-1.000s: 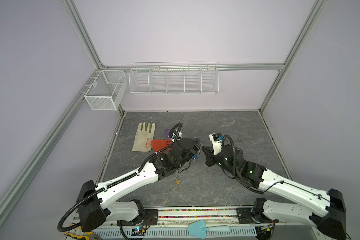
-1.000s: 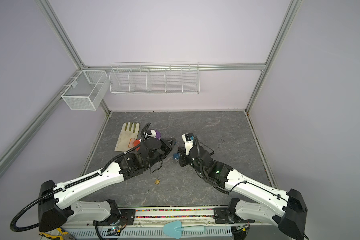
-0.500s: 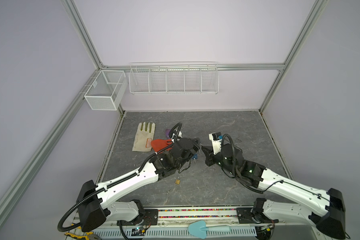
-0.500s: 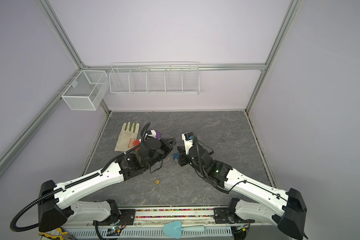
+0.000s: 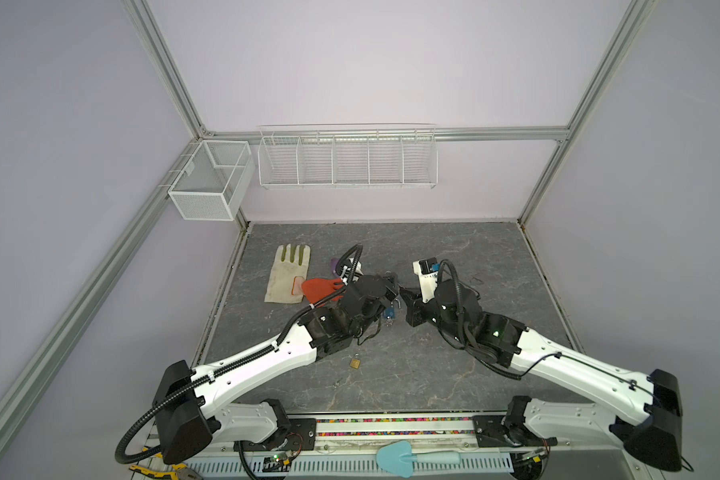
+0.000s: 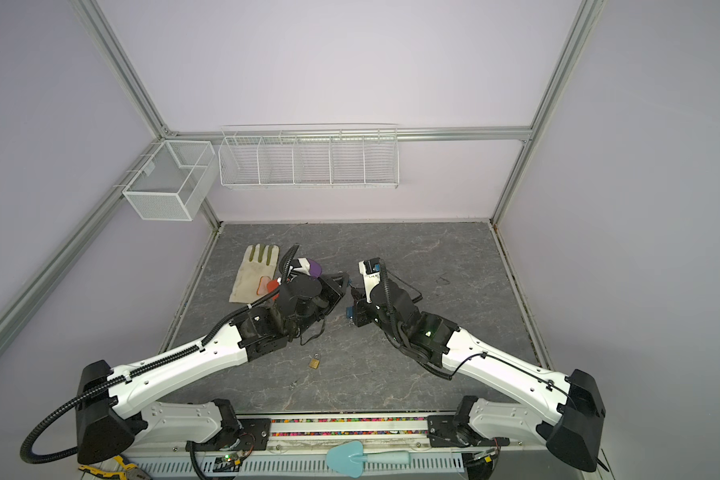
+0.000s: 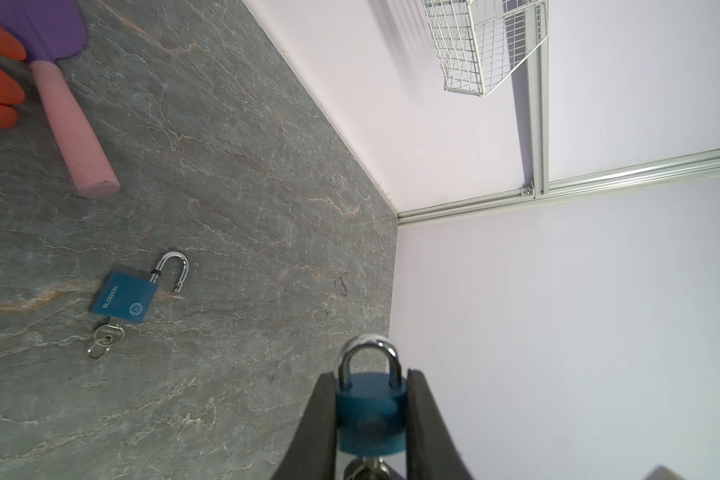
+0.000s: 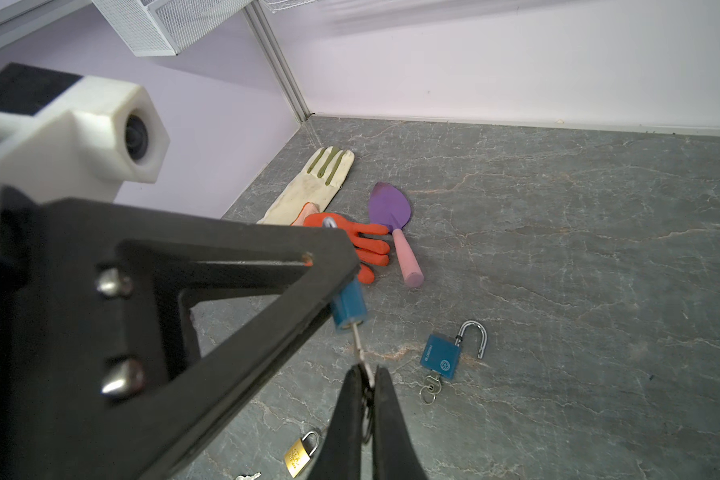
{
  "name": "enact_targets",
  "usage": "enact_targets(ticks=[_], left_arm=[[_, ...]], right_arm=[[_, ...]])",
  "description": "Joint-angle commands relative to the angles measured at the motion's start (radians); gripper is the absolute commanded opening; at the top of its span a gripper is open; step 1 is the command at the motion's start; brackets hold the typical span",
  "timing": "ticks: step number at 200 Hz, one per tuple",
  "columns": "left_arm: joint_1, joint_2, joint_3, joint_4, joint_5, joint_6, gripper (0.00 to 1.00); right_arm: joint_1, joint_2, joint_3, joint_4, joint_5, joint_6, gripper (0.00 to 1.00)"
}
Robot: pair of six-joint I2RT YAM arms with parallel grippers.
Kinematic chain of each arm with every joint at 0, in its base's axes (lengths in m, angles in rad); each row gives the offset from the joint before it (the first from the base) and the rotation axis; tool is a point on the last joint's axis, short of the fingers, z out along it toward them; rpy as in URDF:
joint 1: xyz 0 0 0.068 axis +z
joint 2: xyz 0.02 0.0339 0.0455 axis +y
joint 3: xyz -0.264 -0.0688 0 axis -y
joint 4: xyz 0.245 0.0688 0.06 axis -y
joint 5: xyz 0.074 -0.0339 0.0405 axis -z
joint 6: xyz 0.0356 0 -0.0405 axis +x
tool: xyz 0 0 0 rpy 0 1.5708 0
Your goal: Unlock with the key
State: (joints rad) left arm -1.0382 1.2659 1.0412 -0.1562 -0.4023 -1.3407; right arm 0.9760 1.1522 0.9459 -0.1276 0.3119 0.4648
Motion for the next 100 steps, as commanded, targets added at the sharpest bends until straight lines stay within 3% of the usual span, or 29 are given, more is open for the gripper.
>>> enact_targets(ticks=[1, 64, 100], left_arm=[[-0.032, 0.007, 0.022, -0.009, 0.025, 0.033, 0.00], [-0.036, -0.001, 0.011, -0.045, 0.034, 0.120, 0.00], [-0.039, -0.001, 0.019, -0.026, 0.056, 0.128, 0.00]], right_arm=[[-0.005, -0.004, 0.017, 0.102, -0.121, 0.039, 0.06], [-0.055, -0.034, 0.066, 0.109, -0.310, 0.083, 0.06], [-0.040, -0.033, 0.087, 0.064, -0.229, 0.024, 0.07]])
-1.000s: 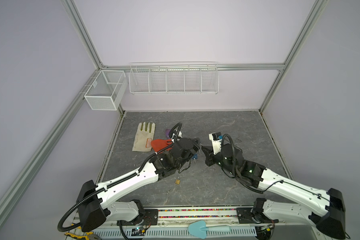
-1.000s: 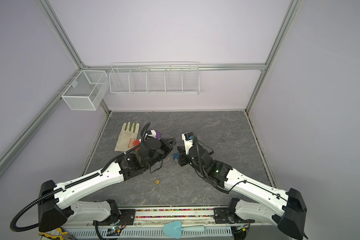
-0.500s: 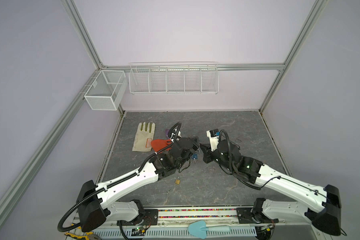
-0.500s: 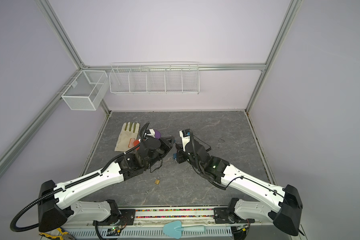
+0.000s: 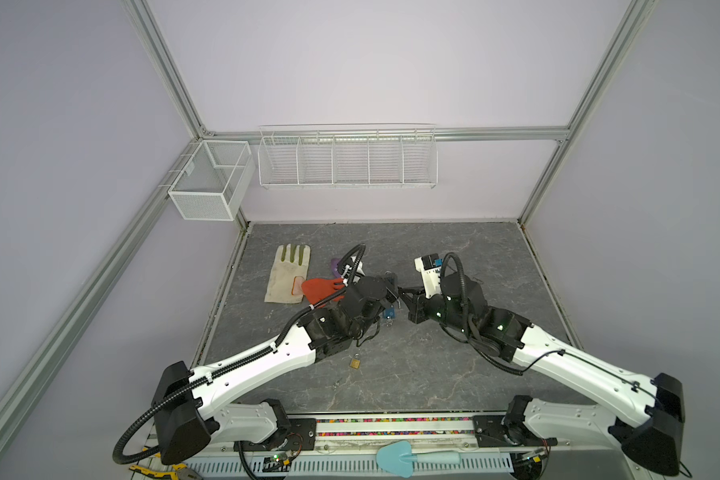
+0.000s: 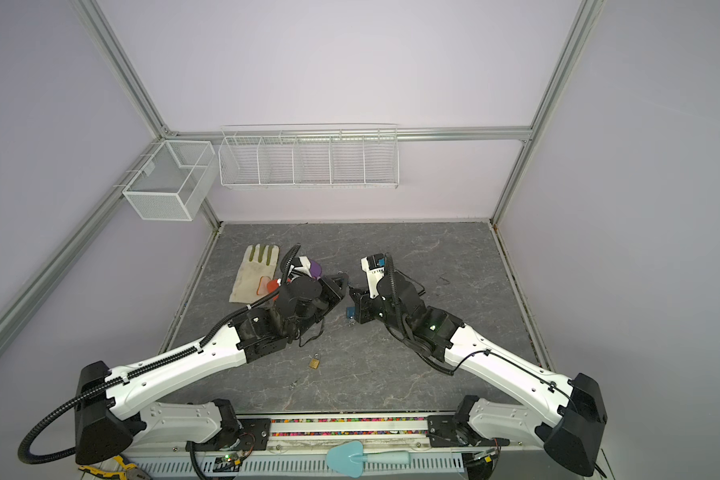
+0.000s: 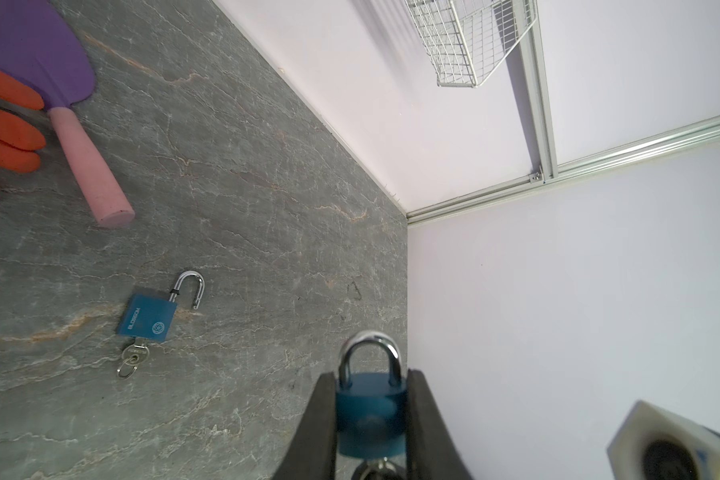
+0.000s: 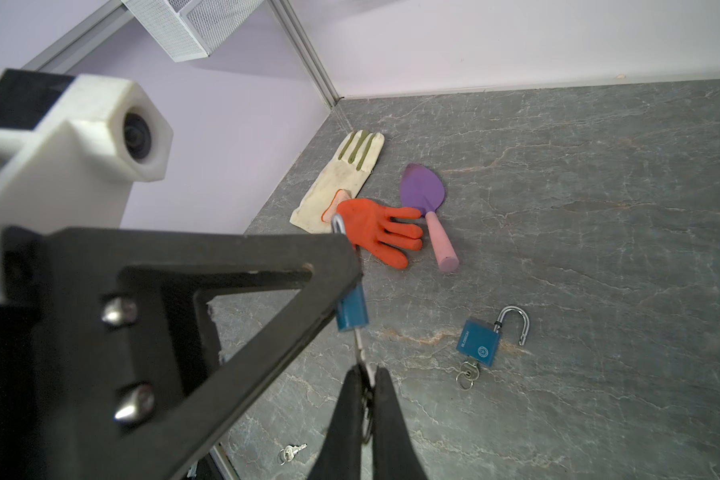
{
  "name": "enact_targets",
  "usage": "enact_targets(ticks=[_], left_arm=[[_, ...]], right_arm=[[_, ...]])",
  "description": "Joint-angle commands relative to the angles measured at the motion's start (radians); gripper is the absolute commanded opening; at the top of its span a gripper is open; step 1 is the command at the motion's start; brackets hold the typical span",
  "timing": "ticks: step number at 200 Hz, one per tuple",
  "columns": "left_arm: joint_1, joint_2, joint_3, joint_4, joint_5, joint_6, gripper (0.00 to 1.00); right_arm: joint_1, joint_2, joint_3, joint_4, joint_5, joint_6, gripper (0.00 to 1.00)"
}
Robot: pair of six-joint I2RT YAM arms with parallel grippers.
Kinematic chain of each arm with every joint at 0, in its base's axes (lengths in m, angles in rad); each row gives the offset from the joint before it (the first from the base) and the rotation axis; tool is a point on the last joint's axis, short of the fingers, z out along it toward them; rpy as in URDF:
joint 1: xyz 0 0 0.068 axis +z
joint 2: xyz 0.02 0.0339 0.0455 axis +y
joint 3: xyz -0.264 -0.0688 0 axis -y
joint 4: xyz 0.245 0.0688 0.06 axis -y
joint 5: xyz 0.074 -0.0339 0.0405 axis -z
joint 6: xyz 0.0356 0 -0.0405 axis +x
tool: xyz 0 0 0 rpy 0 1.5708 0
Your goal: Unlock with the key
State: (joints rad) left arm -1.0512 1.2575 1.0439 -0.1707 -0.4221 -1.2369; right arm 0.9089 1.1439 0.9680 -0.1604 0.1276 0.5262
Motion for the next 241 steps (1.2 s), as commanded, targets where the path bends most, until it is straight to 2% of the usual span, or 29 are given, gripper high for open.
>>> enact_targets(ticks=[1, 26, 54, 104, 136, 175, 196, 241], left_arm=[[-0.026, 0.009, 0.016, -0.010, 0.077, 0.023, 0.00], [-0.030, 0.010, 0.027, -0.001, 0.101, -0.026, 0.00], [-0.031, 0.007, 0.031, -0.002, 0.114, -0.044, 0.00], [-0.041, -0.002, 0.007, 0.052, 0.105, -0.006, 0.00], [-0.042, -0.005, 0.013, 0.064, 0.145, 0.020, 0.00], [-0.041, -0.034, -0.012, 0.103, 0.173, 0.072, 0.00], [-0.040, -0.038, -0.006, 0.122, 0.230, 0.129, 0.00], [-0.017, -0.088, -0.078, 0.194, 0.249, 0.138, 0.00]], right_arm=[[0.030, -0.023, 0.065, 0.094, -0.039, -0.041, 0.06], [0.060, 0.002, 0.076, 0.043, 0.102, -0.103, 0.06], [0.060, 0.018, 0.086, 0.031, 0.139, -0.115, 0.07], [0.013, 0.006, 0.075, 0.158, -0.124, 0.016, 0.06], [-0.011, -0.010, 0.074, 0.170, -0.165, 0.042, 0.06], [-0.068, -0.042, 0.037, 0.299, -0.318, 0.163, 0.06], [-0.082, -0.045, 0.041, 0.344, -0.389, 0.209, 0.06], [-0.091, -0.068, 0.028, 0.391, -0.416, 0.279, 0.06]])
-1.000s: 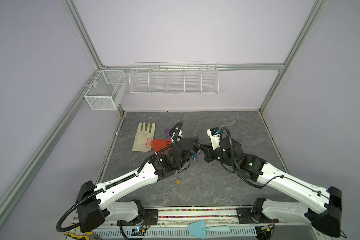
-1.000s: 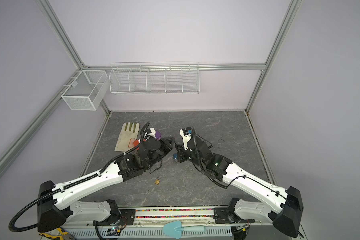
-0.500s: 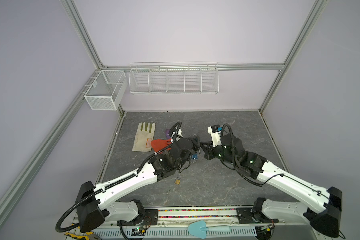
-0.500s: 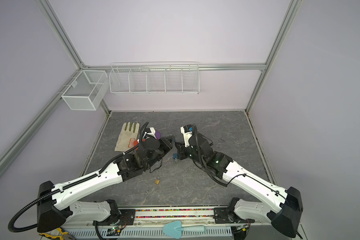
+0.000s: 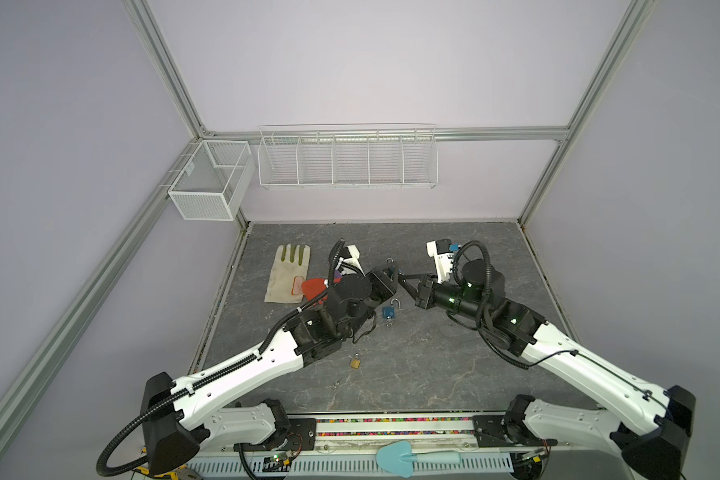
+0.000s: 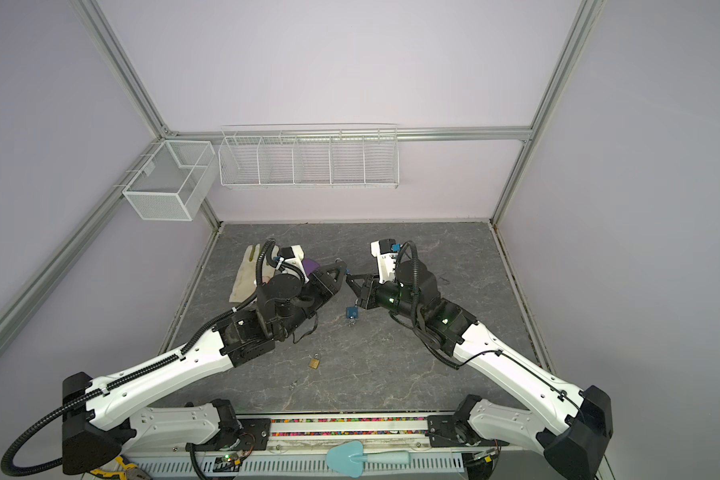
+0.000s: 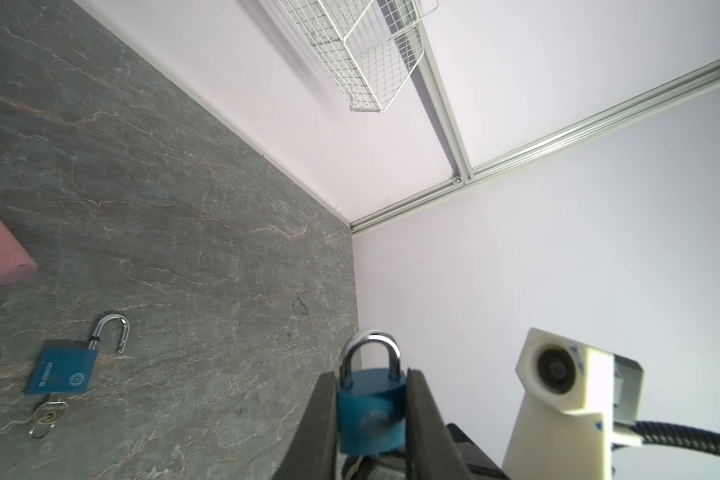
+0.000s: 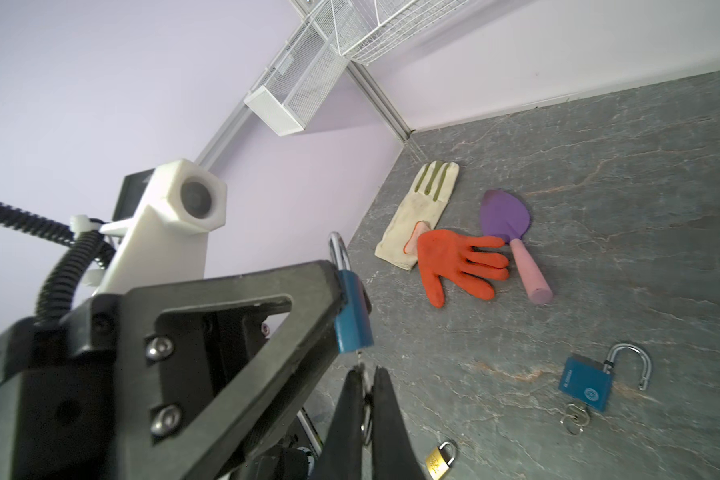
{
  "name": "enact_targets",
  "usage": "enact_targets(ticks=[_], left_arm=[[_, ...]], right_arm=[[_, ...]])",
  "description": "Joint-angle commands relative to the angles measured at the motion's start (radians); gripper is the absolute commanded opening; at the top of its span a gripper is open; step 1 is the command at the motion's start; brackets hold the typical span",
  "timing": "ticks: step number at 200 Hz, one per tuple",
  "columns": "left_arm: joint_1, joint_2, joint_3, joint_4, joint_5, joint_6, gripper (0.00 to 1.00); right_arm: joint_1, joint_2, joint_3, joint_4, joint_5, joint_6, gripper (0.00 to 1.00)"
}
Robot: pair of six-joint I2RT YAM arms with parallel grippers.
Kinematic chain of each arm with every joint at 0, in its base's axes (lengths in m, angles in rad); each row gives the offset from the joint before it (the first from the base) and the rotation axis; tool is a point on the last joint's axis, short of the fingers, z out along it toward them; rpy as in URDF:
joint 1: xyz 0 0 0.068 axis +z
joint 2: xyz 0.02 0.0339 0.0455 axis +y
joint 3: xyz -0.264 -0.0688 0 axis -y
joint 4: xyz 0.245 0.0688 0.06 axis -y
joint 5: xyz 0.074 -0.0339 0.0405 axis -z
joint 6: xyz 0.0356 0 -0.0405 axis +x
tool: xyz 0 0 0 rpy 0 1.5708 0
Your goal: Unlock with the key
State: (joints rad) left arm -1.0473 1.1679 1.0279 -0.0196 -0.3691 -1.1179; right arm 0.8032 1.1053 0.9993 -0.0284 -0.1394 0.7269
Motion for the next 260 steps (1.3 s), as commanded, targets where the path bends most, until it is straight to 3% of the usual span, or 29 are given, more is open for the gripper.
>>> enact_targets(ticks=[1, 41, 88, 133, 190, 260], left_arm=[[-0.020, 0.001, -0.063, 0.045, 0.197, 0.019, 0.00], [0.004, -0.026, -0.079, 0.073, 0.239, 0.064, 0.00], [0.013, -0.071, -0.076, 0.096, 0.233, 0.120, 0.00], [0.059, -0.112, -0.084, 0.115, 0.288, 0.198, 0.11], [0.123, -0.121, -0.155, 0.291, 0.425, 0.193, 0.12], [0.165, -0.103, -0.171, 0.365, 0.525, 0.155, 0.18]], right_arm=[[0.015, -0.030, -0.004, 0.262, -0.150, 0.080, 0.06], [0.012, -0.035, -0.013, 0.315, -0.186, 0.114, 0.06], [0.012, -0.056, -0.011, 0.165, -0.110, -0.002, 0.06], [0.011, -0.060, -0.014, 0.177, -0.173, -0.005, 0.06], [0.011, -0.071, -0.001, 0.143, -0.206, -0.033, 0.06], [0.009, -0.067, 0.030, 0.063, -0.195, -0.083, 0.06]])
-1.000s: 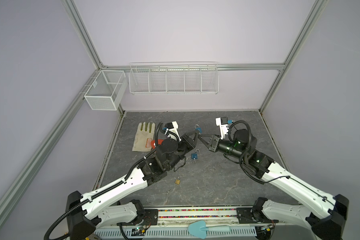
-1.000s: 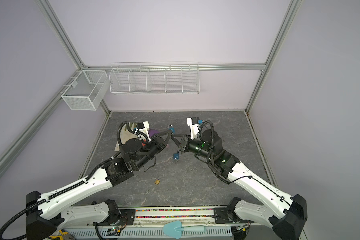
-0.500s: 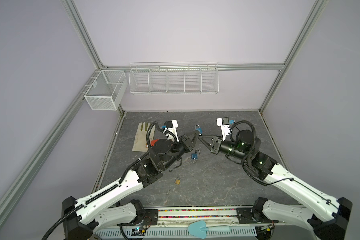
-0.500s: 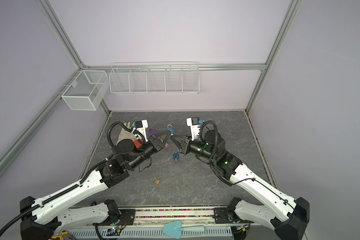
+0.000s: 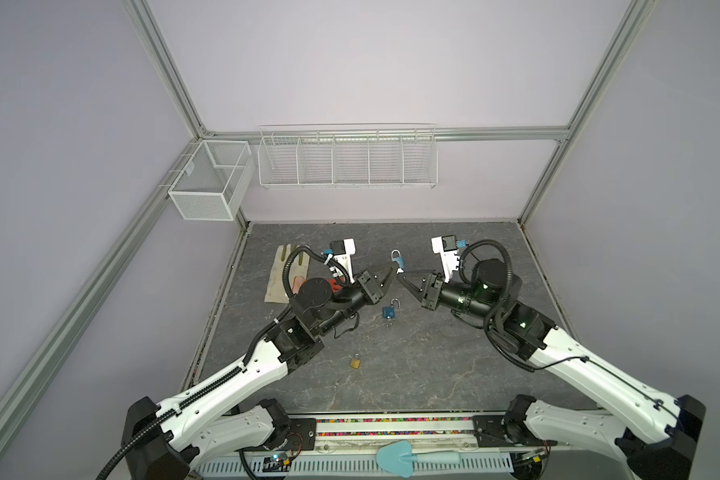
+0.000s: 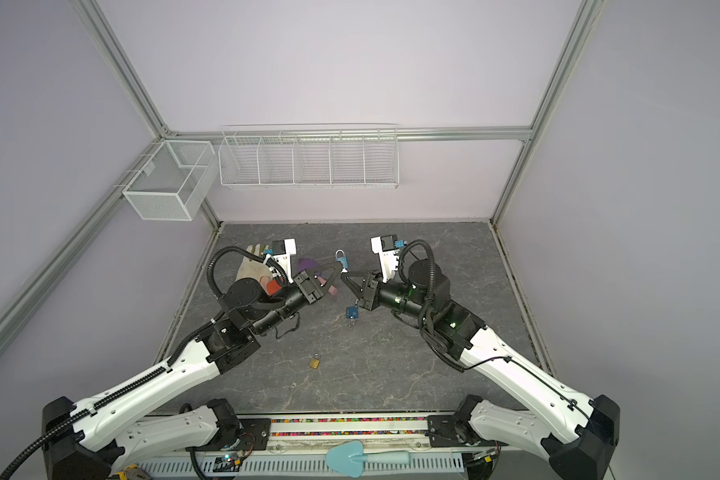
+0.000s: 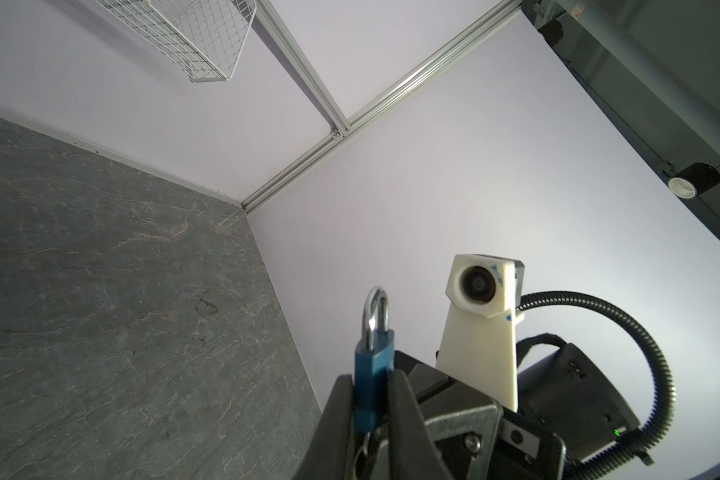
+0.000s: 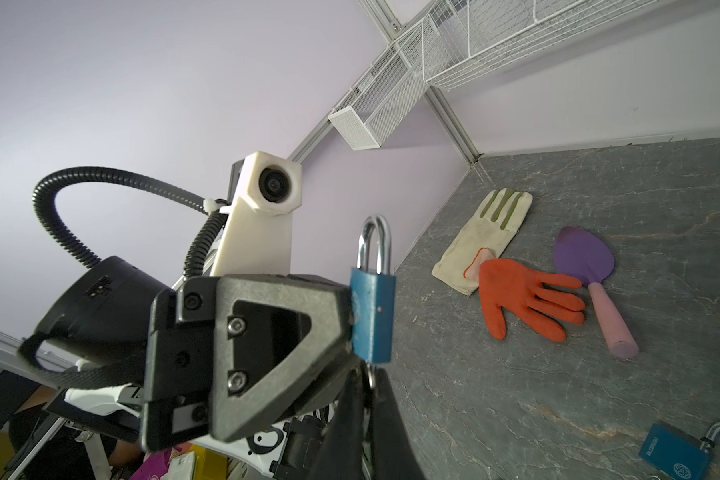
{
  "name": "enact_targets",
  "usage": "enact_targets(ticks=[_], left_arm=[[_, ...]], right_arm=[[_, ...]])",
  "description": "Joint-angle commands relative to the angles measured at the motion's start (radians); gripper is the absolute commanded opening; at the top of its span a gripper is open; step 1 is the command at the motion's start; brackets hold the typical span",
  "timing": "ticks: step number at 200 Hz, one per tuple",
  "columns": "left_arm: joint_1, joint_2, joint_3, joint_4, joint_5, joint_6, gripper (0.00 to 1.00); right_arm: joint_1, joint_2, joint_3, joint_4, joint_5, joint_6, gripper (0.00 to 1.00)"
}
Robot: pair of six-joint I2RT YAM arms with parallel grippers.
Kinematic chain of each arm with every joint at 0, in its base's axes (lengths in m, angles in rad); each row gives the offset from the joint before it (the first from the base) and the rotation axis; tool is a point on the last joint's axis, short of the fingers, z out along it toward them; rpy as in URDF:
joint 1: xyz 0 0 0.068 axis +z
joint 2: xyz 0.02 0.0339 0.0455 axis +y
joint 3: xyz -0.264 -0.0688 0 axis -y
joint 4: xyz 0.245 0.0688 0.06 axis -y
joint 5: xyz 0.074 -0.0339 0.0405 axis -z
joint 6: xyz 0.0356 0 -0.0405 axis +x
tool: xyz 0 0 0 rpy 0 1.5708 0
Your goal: Unlock with the key
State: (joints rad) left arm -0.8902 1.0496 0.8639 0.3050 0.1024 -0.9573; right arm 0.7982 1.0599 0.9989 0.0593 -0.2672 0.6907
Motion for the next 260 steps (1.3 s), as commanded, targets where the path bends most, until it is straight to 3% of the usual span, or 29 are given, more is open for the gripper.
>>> enact_targets(ticks=[1, 29, 42, 66, 98, 107, 194, 260], left_arm=[[0.009, 0.015, -0.008, 0.040, 0.054, -0.007, 0.18], [0.011, 0.009, -0.012, 0.035, 0.063, 0.003, 0.18], [0.010, 0.006, -0.019, 0.030, 0.061, 0.006, 0.11], [0.010, 0.001, -0.045, 0.089, 0.073, 0.007, 0.11], [0.016, -0.005, -0.055, 0.138, 0.089, 0.047, 0.04], [0.020, -0.003, -0.054, 0.148, 0.101, 0.052, 0.00], [0.081, 0.076, -0.083, 0.411, 0.328, 0.004, 0.00], [0.129, 0.163, -0.031, 0.528, 0.428, -0.041, 0.00]], right_arm=[[0.014, -0.021, 0.030, -0.026, -0.067, -0.048, 0.06], [0.009, -0.026, 0.032, -0.039, -0.061, -0.052, 0.06], [0.005, -0.030, 0.032, -0.038, -0.061, -0.045, 0.06], [0.003, -0.034, 0.032, -0.027, -0.071, -0.037, 0.06], [-0.003, -0.026, 0.035, -0.001, -0.124, -0.003, 0.06], [-0.007, -0.028, 0.032, 0.018, -0.139, 0.015, 0.06], [-0.101, -0.040, 0.035, 0.306, -0.312, 0.295, 0.06], [-0.141, 0.004, 0.055, 0.523, -0.337, 0.451, 0.06]])
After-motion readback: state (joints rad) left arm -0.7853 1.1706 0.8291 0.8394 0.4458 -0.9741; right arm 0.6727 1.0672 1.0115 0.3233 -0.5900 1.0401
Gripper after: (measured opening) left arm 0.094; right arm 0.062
